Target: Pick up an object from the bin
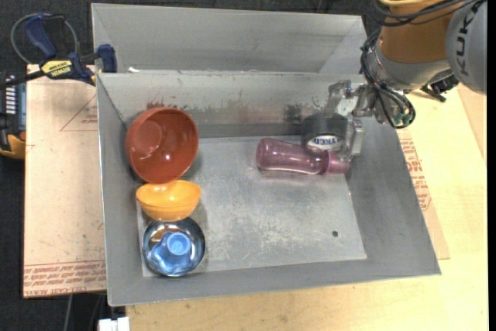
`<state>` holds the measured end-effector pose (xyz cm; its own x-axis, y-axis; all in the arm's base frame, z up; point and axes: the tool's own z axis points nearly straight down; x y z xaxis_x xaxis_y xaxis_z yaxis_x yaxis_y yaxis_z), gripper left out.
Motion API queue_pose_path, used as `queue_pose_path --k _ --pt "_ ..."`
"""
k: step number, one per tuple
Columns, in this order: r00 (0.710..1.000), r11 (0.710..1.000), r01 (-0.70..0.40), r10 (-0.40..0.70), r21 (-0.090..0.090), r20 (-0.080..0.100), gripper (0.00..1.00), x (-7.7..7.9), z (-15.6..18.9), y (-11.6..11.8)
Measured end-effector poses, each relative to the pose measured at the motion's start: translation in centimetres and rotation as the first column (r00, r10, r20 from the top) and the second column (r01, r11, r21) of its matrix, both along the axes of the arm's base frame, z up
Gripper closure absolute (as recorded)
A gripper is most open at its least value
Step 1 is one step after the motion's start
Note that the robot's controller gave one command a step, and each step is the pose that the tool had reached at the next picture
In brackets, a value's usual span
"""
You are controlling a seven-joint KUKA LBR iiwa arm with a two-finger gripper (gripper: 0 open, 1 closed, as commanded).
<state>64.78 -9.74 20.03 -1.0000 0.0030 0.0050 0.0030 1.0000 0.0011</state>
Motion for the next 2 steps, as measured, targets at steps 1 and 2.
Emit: queue_pose_path --k 1,2 --pt "1.0 1.0 -0.003 0.003 -0.001 0.008 0.0 0.1 0.5 0.1" --pt "1.0 1.0 -0.009 0.009 0.003 0.004 0.0 -1.1 -13.2 7.6"
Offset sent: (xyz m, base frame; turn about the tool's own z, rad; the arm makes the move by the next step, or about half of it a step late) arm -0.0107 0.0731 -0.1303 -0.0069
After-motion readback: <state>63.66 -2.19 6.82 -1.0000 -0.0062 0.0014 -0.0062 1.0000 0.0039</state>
